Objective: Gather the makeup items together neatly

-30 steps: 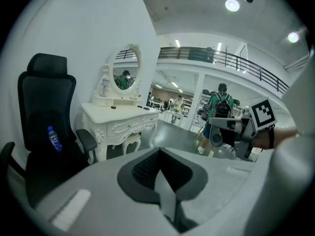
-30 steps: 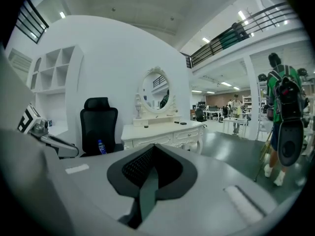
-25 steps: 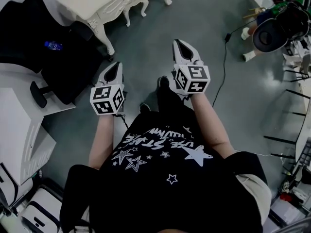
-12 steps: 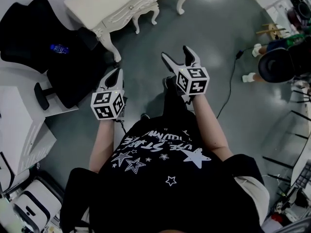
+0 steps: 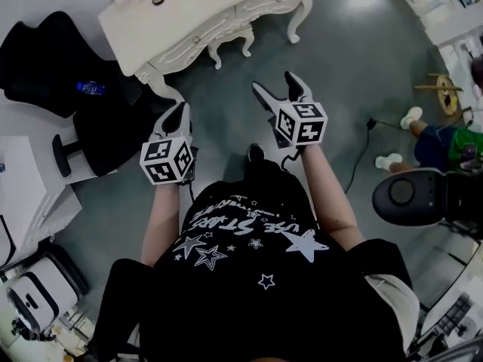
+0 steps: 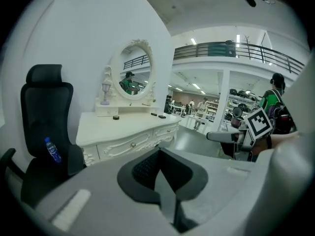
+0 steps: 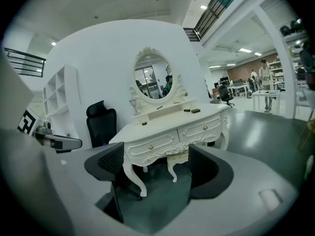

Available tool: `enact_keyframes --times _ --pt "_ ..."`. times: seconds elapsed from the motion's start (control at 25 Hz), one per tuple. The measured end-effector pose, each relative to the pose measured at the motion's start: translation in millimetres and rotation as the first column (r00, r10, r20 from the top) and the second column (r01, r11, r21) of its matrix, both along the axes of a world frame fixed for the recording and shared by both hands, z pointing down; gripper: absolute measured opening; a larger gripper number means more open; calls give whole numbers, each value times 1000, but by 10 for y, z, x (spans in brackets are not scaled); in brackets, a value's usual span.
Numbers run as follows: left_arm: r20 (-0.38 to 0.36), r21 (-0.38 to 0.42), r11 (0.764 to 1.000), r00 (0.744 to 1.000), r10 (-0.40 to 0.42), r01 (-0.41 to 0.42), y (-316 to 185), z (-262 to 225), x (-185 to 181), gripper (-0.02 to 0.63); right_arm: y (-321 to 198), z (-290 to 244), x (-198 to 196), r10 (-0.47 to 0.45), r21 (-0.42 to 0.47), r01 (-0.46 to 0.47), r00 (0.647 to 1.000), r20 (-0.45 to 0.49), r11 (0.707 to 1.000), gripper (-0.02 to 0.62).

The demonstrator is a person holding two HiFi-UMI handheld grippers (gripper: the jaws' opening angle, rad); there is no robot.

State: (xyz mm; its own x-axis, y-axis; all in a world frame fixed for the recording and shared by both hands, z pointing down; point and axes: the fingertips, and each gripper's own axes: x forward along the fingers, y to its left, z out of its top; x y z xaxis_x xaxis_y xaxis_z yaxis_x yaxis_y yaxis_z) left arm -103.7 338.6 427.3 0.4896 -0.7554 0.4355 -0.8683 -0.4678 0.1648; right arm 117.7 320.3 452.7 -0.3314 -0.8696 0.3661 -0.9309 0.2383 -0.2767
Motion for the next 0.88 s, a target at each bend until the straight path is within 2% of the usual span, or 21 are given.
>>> enact_keyframes --times 0.2,0.32,0.44,0.64,0.88 --pt "17 -4 999 998 -53 53 -235 32 309 0 -392 34 297 -61 -4 61 998 11 998 428" --pt "57 30 995 994 -92 90 -377 4 348 1 -562 55 346 -106 -6 106 994 8 994 428" --pt "71 51 989 988 -140 136 -468 -42 338 0 -681 48 353 -151 -7 151 988 13 988 426" --pt "68 53 984 983 -172 169 -624 -79 331 0 -935 25 275 -207 -17 207 978 9 978 425" --pt "36 17 978 978 -207 206 -867 36 236 0 -1233 62 107 -245 -29 245 969 -10 969 425"
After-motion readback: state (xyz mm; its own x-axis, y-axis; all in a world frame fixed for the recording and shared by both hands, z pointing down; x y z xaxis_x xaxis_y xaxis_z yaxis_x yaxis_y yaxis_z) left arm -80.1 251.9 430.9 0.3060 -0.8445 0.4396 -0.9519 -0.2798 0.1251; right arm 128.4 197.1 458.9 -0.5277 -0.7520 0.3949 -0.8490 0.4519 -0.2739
